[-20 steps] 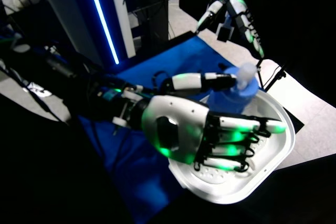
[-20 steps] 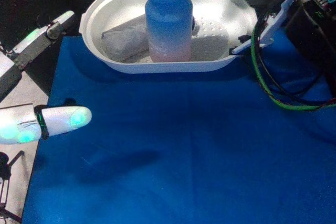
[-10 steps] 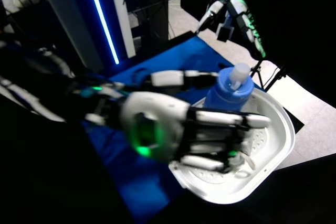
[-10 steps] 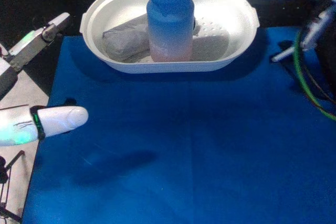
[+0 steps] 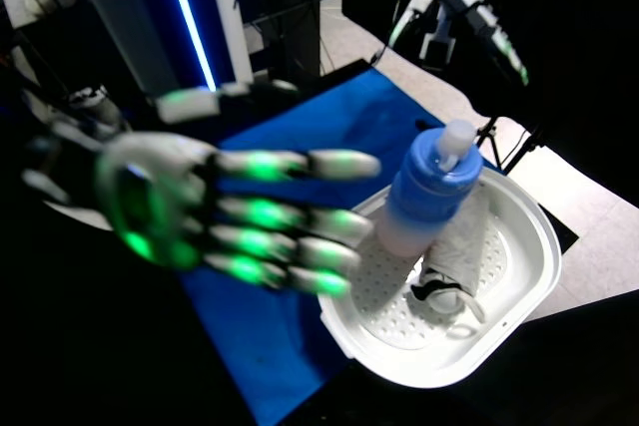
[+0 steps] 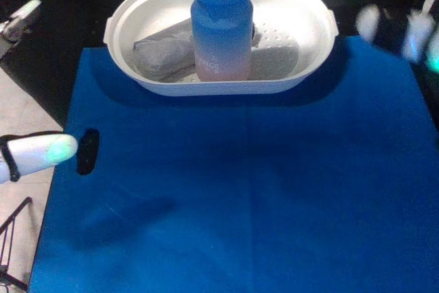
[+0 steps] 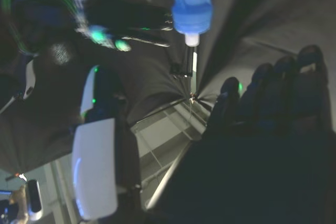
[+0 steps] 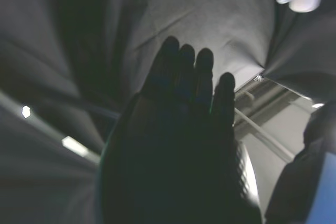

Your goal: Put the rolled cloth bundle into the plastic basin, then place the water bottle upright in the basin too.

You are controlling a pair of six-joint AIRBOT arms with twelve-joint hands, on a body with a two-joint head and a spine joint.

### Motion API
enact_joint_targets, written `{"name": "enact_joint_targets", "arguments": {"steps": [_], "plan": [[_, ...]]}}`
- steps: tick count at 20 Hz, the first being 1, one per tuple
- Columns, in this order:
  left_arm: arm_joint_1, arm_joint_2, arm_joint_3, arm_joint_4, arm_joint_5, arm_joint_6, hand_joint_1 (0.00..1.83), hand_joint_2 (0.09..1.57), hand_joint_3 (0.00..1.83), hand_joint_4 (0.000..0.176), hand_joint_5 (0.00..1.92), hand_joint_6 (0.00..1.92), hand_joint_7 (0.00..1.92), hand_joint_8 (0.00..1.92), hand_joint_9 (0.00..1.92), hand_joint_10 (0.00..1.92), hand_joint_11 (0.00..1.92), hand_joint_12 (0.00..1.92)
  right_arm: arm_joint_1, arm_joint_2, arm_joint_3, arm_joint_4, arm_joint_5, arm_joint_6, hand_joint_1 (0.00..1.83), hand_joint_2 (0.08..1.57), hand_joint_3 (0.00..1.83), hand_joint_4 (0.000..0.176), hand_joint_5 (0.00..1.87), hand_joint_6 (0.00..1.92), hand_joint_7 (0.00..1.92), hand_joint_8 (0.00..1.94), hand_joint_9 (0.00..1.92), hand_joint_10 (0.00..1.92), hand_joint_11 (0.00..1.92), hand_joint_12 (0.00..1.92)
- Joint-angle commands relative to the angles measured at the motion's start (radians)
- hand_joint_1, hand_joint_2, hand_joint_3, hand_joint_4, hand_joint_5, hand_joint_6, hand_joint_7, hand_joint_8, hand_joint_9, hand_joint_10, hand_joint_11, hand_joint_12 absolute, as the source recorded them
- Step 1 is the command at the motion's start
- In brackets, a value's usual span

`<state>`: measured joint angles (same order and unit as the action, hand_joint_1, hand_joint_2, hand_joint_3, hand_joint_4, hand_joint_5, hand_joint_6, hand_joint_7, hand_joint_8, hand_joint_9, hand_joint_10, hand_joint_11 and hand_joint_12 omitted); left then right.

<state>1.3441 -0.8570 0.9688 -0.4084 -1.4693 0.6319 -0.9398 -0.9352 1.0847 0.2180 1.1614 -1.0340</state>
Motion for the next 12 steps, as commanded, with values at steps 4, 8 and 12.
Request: {"name": "enact_joint_targets", "arguments": {"steps": [4,8,12], "plan": [[0.054,0.029,-0.027,-0.044,-0.233,-0.006,0.49,0.82,0.0,0.176,0.0,0.0,0.0,0.0,0.0,0.0,0.0,0.0,-0.209,0.08,-0.122,0.153,0.404,-0.036,0.6,0.99,0.0,0.176,0.0,0.0,0.03,0.01,0.0,0.0,0.0,0.0],[0.094,0.041,-0.06,-0.068,-0.262,-0.005,0.44,0.83,0.0,0.176,0.0,0.0,0.0,0.0,0.0,0.0,0.0,0.0,-0.423,0.112,-0.231,0.334,0.6,-0.036,0.48,1.08,0.02,0.176,0.0,0.0,0.04,0.0,0.01,0.0,0.0,0.0],[0.112,0.049,-0.068,-0.079,-0.262,-0.005,0.45,0.82,0.0,0.176,0.0,0.0,0.0,0.0,0.0,0.0,0.0,0.0,-0.456,0.098,-0.237,0.336,0.6,-0.036,0.47,1.04,0.0,0.176,0.0,0.0,0.05,0.0,0.01,0.0,0.0,0.0]]}}
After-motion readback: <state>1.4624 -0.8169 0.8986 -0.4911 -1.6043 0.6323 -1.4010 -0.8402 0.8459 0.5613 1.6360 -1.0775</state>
